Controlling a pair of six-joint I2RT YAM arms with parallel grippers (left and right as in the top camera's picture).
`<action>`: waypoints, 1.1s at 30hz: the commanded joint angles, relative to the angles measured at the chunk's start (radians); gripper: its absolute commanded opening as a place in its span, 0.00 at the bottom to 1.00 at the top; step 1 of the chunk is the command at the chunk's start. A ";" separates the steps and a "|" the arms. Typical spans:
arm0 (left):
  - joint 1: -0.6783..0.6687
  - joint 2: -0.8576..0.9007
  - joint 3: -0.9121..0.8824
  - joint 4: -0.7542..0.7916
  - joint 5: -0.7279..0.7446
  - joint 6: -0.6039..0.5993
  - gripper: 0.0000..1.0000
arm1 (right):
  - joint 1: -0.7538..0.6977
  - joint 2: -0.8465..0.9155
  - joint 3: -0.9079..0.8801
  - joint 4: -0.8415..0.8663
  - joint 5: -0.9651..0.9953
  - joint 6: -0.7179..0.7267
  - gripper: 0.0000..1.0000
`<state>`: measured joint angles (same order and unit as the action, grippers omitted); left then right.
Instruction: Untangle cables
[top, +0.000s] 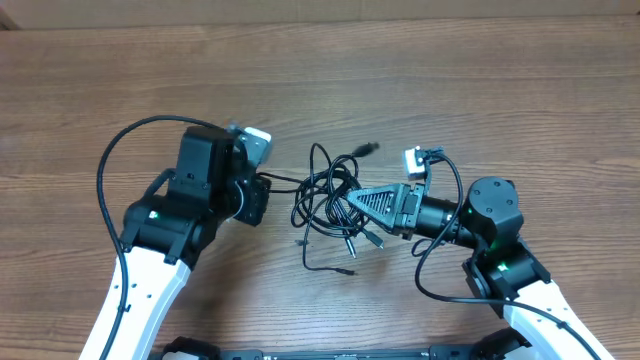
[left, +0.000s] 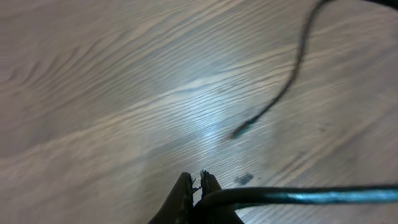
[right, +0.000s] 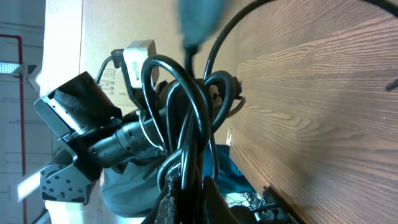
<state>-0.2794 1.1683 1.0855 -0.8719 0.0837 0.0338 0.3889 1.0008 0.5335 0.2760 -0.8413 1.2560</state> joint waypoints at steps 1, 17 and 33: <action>0.069 0.010 -0.002 -0.035 -0.653 -0.201 0.04 | -0.025 -0.041 0.011 0.028 -0.016 -0.031 0.04; 0.069 0.010 -0.002 0.000 -0.938 -0.259 0.04 | -0.025 -0.040 0.011 0.018 -0.008 -0.056 0.04; 0.069 0.010 -0.002 0.203 -0.122 -0.232 0.04 | -0.025 -0.013 0.011 -0.001 0.025 -0.122 0.04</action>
<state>-0.2134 1.1786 1.0855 -0.7082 -0.2638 -0.2035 0.3679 0.9756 0.5339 0.2859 -0.8448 1.1896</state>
